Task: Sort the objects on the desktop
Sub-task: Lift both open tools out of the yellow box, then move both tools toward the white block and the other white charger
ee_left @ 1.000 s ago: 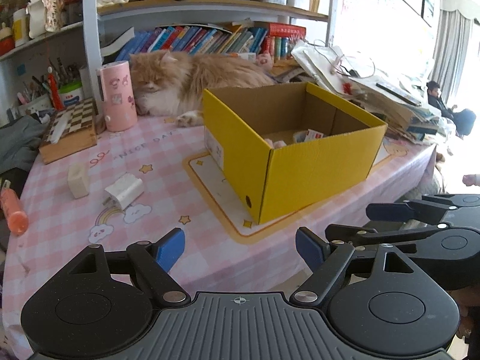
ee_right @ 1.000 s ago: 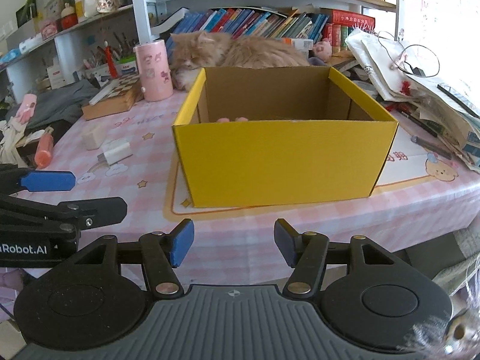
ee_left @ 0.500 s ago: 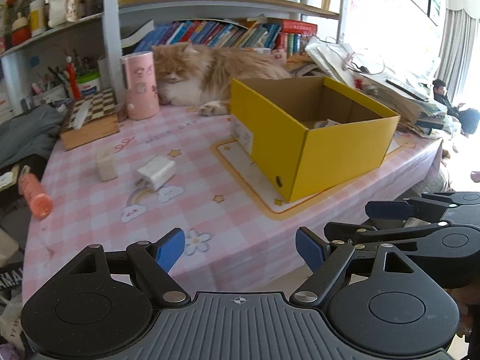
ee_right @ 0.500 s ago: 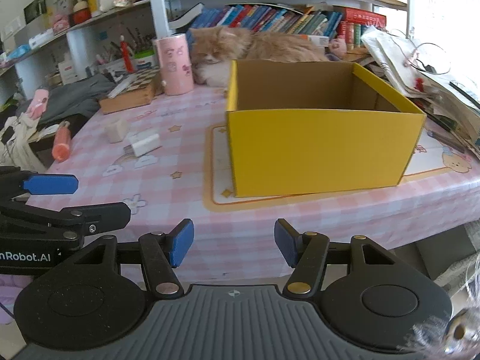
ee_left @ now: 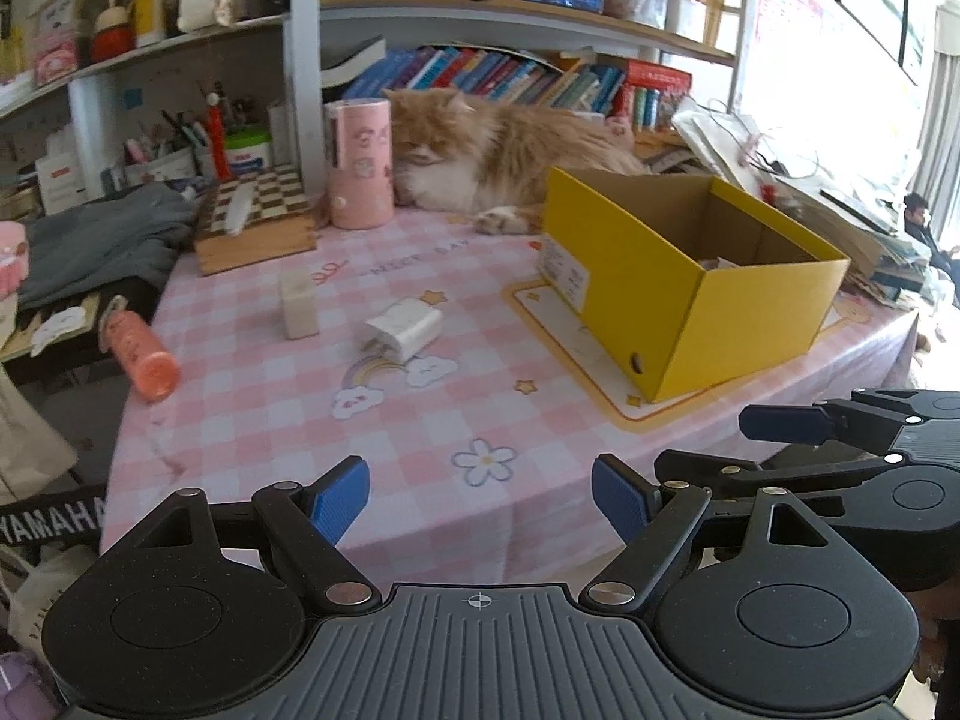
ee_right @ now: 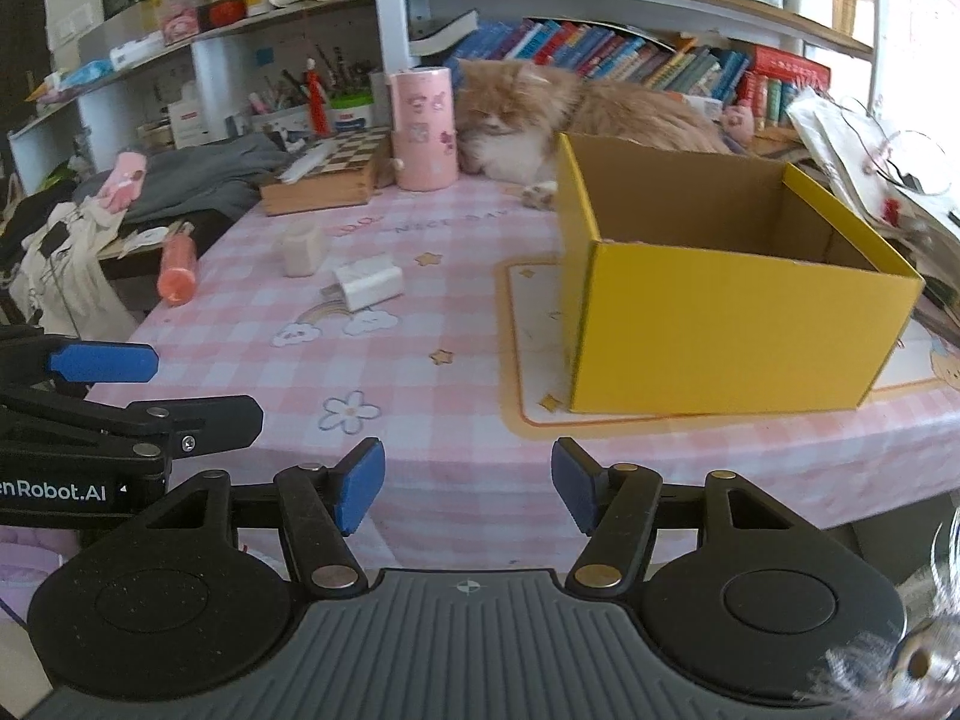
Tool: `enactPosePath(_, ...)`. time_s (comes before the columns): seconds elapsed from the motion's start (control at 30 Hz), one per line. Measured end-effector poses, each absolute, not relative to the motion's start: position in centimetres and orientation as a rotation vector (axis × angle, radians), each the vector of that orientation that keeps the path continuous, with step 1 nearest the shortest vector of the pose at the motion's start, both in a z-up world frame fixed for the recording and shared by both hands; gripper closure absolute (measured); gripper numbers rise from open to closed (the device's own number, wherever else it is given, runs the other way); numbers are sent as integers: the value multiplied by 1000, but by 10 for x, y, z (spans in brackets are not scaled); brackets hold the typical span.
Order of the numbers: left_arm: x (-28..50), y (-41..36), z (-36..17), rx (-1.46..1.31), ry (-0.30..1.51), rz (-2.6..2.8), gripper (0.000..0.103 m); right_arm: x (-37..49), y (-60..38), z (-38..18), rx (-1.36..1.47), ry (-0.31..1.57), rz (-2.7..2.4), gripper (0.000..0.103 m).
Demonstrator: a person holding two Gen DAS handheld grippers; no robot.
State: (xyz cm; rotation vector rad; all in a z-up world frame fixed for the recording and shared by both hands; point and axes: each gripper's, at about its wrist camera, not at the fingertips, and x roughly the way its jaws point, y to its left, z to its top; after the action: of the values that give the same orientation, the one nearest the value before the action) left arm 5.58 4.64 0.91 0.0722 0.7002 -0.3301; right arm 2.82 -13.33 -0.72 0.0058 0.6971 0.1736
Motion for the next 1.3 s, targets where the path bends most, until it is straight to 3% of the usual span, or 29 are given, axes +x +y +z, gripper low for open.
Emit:
enactPosePath(0.73, 62, 85, 8, -40, 706, -216, 18, 44, -82, -3, -136, 685, 323, 40)
enactPosePath(1.3, 134, 75, 3, -43, 722, -169, 18, 121, -84, -13, -185, 713, 394, 39)
